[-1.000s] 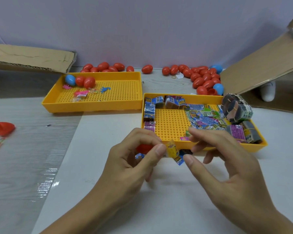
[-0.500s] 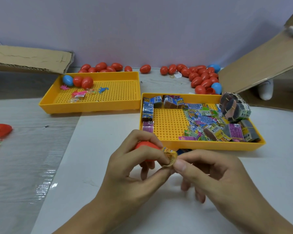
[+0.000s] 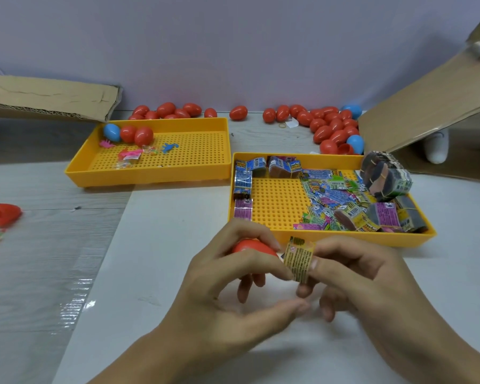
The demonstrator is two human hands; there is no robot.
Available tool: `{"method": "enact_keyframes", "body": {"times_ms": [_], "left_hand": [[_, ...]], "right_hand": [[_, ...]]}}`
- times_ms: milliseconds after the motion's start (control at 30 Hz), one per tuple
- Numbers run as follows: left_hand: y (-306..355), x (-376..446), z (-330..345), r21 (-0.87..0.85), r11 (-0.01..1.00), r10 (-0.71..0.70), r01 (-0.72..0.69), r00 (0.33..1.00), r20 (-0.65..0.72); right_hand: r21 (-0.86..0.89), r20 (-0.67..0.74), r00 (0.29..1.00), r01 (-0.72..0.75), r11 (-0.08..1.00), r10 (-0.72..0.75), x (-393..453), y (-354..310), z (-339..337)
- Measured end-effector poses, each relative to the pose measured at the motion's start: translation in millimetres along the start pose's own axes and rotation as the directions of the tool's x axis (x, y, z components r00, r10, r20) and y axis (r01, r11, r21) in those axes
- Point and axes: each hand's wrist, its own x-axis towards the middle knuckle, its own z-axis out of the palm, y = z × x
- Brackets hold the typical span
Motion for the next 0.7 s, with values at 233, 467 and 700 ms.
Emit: {"method": "enact_keyframes", "body": {"times_ms": [233,467,700], "left_hand": [[-1.0,3.9,-0.8,-0.146,0.961,-0.243,0.235,0.969,-0.039],[-2.1,2.9,0.0,-0.134,0.957,-0.258,0.258,0.966,0.015],[-0.4,2.6,-0.2,-0.165,0.956,-0.239,0.244,0.97,0.051]], "right_hand": [[-0.081,0.046,0.996,0.076,0.994,-0.072,-1.1,2.1,0.3],[-0.248,-0.066,0.977,0.18,0.952,-0.202,-4.0,4.6,3.0],[-0.379,-0.052,0.922,0.338,0.861,-0.385,-5.0,9.7,3.2]]}}
